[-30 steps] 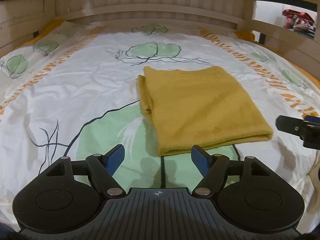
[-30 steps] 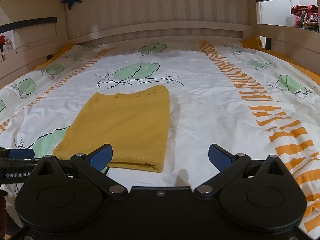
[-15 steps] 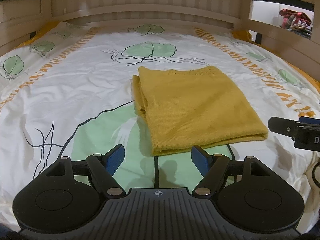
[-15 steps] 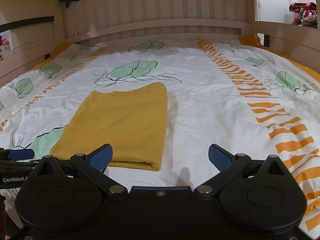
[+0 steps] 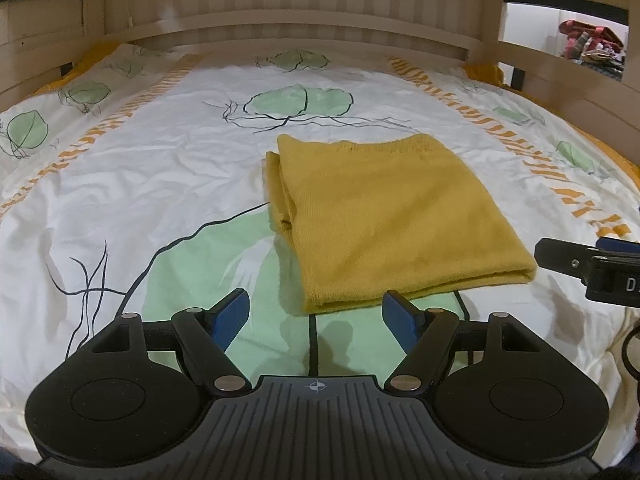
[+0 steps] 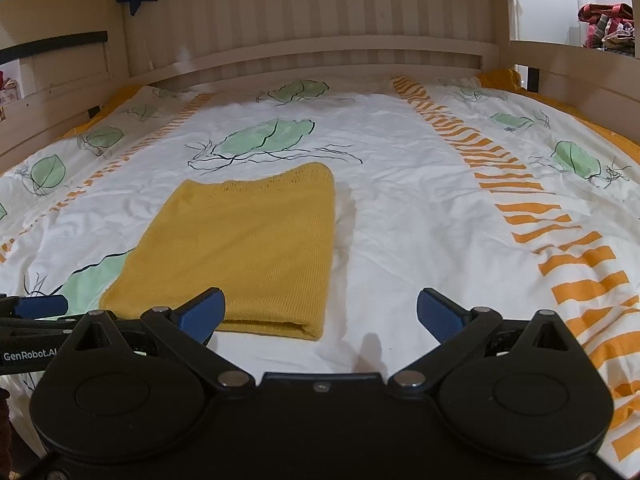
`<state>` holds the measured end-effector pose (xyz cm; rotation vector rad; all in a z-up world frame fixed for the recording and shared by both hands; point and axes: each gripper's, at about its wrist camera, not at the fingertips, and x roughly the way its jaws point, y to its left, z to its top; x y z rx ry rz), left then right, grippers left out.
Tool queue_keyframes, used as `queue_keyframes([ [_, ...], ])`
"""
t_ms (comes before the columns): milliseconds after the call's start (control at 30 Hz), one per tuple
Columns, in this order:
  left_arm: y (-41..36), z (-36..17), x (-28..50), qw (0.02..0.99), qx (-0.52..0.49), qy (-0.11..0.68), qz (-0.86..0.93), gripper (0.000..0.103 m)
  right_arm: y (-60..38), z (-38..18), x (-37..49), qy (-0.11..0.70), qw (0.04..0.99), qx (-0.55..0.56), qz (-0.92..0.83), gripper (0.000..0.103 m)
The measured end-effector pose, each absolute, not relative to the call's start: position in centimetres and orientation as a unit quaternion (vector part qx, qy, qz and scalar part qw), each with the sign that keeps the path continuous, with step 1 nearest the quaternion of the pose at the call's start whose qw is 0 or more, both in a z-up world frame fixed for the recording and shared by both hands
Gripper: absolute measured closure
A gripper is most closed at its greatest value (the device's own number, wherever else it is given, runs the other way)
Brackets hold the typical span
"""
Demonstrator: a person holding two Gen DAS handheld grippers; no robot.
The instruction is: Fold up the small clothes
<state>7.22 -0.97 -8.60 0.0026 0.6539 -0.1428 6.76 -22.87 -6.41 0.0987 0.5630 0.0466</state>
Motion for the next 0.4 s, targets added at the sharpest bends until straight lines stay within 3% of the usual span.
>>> queue_keyframes([
  [400,-0.99,-8.58,7.29,0.944,-0.001,0.323,-0.069,0.031,-22.81,-6.48,6.76,0.278,0.959,0.05,0.024,0.001],
])
